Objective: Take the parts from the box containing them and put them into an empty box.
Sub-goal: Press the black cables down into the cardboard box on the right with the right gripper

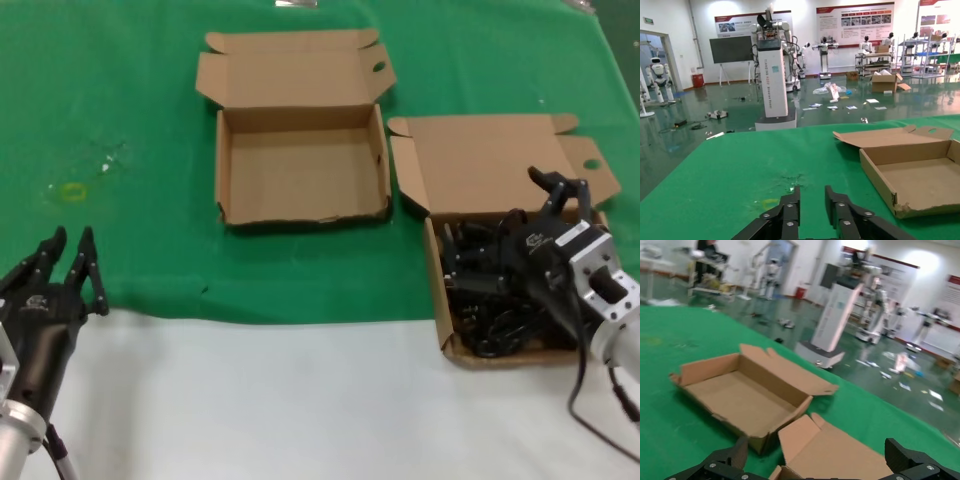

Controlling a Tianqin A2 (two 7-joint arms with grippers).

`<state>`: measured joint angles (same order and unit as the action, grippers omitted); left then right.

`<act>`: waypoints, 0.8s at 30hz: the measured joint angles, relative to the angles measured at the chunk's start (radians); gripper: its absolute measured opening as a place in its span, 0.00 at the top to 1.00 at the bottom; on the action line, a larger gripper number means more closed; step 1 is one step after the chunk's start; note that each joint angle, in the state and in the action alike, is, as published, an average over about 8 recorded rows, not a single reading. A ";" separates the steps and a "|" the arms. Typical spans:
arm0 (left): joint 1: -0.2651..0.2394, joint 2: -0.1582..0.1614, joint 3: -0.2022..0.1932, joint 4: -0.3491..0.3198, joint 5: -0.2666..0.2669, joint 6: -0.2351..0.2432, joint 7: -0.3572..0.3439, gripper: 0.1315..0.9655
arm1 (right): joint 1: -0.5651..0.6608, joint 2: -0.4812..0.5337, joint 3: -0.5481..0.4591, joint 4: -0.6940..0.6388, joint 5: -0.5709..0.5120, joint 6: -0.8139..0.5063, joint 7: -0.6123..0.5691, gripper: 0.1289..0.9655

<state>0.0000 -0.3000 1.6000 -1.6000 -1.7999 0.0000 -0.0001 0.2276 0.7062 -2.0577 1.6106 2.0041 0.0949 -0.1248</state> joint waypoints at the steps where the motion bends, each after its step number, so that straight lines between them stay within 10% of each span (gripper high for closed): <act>1: 0.000 0.000 0.000 0.000 0.000 0.000 0.000 0.79 | 0.018 0.026 -0.025 0.002 0.008 -0.006 0.002 0.00; 11: 0.000 0.000 0.000 0.000 0.000 0.000 0.000 0.93 | 0.236 0.233 -0.217 -0.012 -0.075 -0.200 0.157 0.00; 24: 0.000 0.000 0.000 0.000 0.000 0.000 0.000 0.98 | 0.423 0.312 -0.205 -0.036 -0.299 -0.720 0.251 0.00</act>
<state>0.0000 -0.3000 1.6000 -1.6000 -1.7999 0.0000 -0.0001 0.6510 1.0183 -2.2625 1.5743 1.7049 -0.6247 0.1266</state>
